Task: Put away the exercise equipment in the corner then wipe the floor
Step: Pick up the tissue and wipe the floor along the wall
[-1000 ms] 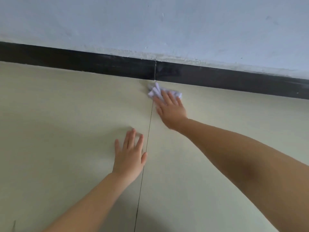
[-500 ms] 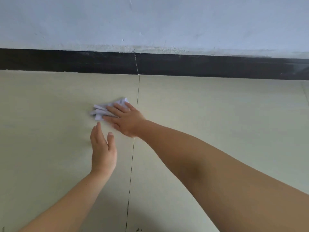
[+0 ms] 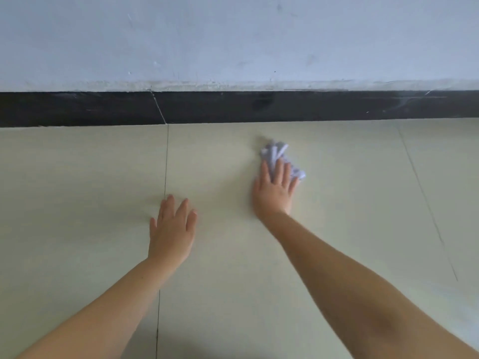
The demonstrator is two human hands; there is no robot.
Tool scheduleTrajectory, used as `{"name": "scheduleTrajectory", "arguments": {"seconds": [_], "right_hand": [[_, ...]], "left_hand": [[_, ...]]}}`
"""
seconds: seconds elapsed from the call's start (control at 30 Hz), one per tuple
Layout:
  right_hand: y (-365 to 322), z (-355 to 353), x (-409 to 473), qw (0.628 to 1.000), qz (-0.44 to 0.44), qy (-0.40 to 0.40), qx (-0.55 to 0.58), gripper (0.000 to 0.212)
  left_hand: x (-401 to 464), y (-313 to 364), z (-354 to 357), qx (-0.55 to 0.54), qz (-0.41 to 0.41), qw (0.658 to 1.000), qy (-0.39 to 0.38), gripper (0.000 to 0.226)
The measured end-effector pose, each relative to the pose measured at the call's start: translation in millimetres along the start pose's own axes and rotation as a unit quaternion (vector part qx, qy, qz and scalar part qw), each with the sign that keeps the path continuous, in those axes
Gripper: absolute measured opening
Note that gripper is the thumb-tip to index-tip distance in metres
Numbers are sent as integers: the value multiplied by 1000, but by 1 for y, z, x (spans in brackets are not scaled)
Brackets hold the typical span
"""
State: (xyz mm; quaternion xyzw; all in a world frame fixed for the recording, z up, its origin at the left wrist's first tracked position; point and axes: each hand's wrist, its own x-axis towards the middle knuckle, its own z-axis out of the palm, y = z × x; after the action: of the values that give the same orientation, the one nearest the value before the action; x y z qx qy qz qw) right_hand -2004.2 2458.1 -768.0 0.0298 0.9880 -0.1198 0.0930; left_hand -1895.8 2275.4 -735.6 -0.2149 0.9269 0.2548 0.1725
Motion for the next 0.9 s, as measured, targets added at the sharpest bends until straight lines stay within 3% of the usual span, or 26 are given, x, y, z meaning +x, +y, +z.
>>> {"name": "scheduleTrajectory", "arguments": {"seconds": [0.07, 0.13, 0.2, 0.23, 0.33, 0.4, 0.5, 0.57, 0.6, 0.7, 0.77, 0.83, 0.87, 0.9], "right_hand": [[-58, 27, -61, 981, -194, -20, -24, 54], [-84, 30, -107, 920, -356, -147, -65, 56], [-65, 29, -110, 877, -439, -174, -89, 54], [-48, 27, -101, 882, -442, -135, -93, 51], [37, 5, -53, 970, -234, -50, -50, 55], [109, -25, -14, 998, -48, -3, -43, 57], [177, -71, 8, 974, 221, -14, 42, 52], [165, -65, -1, 968, 249, -11, 39, 52], [145, -50, -12, 978, 204, -2, 32, 52], [62, 2, -72, 998, -45, 48, -5, 54], [10, 17, -131, 984, -172, -37, -42, 56], [-4, 17, -177, 944, -277, -163, -78, 58], [8, 16, -187, 928, -310, -186, -94, 57], [28, 15, -191, 927, -322, -160, -106, 56]], "left_hand": [[-4, -11, -4, -40, 19, 997, 68, 57], [-6, -19, -12, -89, -7, 991, 96, 53], [-5, -24, -11, -79, -28, 993, 78, 48], [-3, -25, -10, -46, -22, 996, 71, 48], [0, -13, 0, 78, -18, 997, 14, 48], [-1, -1, 7, 107, -22, 994, -22, 51], [-2, 13, 12, 149, 0, 988, -44, 56], [-2, 18, 13, 159, 8, 986, -47, 56], [-1, 19, 13, 155, 12, 987, -43, 55], [6, 19, 15, 137, 46, 989, -42, 52], [9, 23, 19, 100, 68, 992, -41, 51], [8, 33, 22, 48, 49, 998, -16, 49], [6, 39, 23, 36, 27, 999, -7, 49], [4, 46, 25, 38, 6, 999, -7, 49]]}}
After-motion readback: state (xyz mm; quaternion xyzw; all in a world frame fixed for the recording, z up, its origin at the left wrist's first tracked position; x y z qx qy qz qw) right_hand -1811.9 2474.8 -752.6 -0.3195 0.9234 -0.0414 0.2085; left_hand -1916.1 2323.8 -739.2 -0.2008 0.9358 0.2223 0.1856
